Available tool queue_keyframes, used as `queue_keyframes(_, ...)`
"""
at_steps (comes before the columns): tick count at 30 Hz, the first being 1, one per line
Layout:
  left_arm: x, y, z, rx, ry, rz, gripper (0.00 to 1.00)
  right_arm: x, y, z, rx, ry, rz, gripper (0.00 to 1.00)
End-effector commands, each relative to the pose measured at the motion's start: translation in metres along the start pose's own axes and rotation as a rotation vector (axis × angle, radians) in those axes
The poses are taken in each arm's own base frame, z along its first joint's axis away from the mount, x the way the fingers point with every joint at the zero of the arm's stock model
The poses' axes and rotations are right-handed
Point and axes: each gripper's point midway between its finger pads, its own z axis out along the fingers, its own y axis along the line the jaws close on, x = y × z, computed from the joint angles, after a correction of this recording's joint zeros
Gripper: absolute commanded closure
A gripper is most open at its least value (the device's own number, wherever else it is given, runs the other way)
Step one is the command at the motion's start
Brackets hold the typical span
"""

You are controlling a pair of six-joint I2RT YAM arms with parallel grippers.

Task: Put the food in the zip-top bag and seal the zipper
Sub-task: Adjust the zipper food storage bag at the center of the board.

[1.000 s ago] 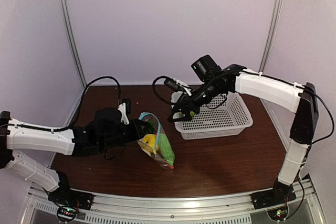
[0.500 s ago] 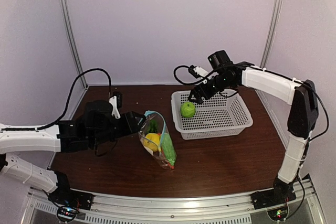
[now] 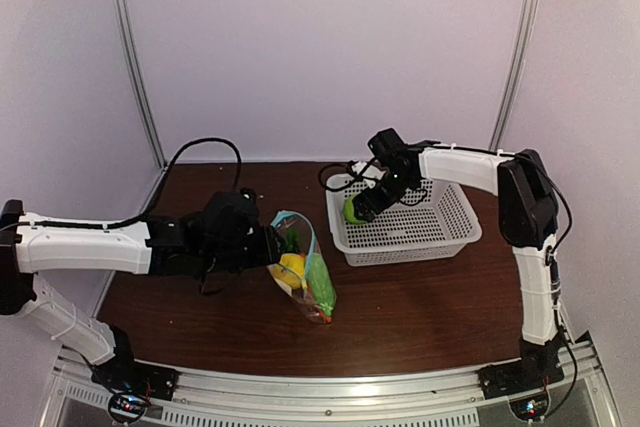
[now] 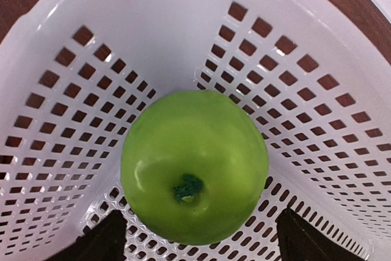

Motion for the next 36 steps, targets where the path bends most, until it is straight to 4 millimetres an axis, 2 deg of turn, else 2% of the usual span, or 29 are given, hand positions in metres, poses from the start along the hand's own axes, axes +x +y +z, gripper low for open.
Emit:
queue_keyframes(1,-0.004,-0.002,0.002,-0.031,0.002,0.004,0.56,-0.021,-0.004,-0.003,0.019,-0.059,0.006,0.23)
queue_keyframes(6,-0.011,0.004,0.002,-0.059,-0.035,-0.01,0.66,-0.023,0.001,-0.006,-0.022,-0.098,0.001,0.49)
queue_keyframes(9,-0.014,0.005,0.003,-0.056,-0.047,-0.015,0.77,-0.02,0.002,-0.013,-0.031,-0.089,-0.005,0.65)
queue_keyframes(11,-0.016,0.002,0.003,-0.043,-0.053,-0.019,0.84,-0.019,0.001,-0.022,-0.03,-0.094,-0.011,0.69)
queue_keyframes(15,-0.019,-0.009,0.003,0.015,-0.068,-0.015,0.93,-0.022,0.002,-0.048,-0.015,-0.14,-0.028,0.73)
queue_keyframes(17,-0.021,-0.013,0.002,0.038,-0.074,-0.017,0.95,-0.025,0.002,-0.059,-0.012,-0.164,-0.029,0.68)
queue_keyframes(19,-0.022,-0.019,0.001,0.068,-0.075,-0.016,1.0,-0.025,0.001,-0.057,-0.007,-0.17,-0.02,0.44)
queue_keyframes(21,-0.022,-0.02,-0.001,0.075,-0.076,-0.019,1.0,-0.024,0.0,-0.046,-0.01,-0.153,-0.016,0.33)
queue_keyframes(24,-0.025,-0.021,-0.004,0.079,-0.08,-0.02,1.0,-0.024,0.001,-0.023,-0.034,-0.119,0.003,0.28)
queue_keyframes(30,-0.03,-0.031,-0.012,0.125,-0.085,-0.008,1.0,-0.039,0.0,0.001,-0.057,-0.133,0.039,0.22)
queue_keyframes(32,-0.031,-0.035,-0.013,0.141,-0.081,0.001,1.0,-0.042,-0.001,0.006,-0.055,-0.138,0.044,0.22)
queue_keyframes(36,-0.029,-0.042,-0.012,0.163,-0.061,0.014,1.0,-0.043,-0.005,0.01,-0.035,-0.143,0.053,0.3)
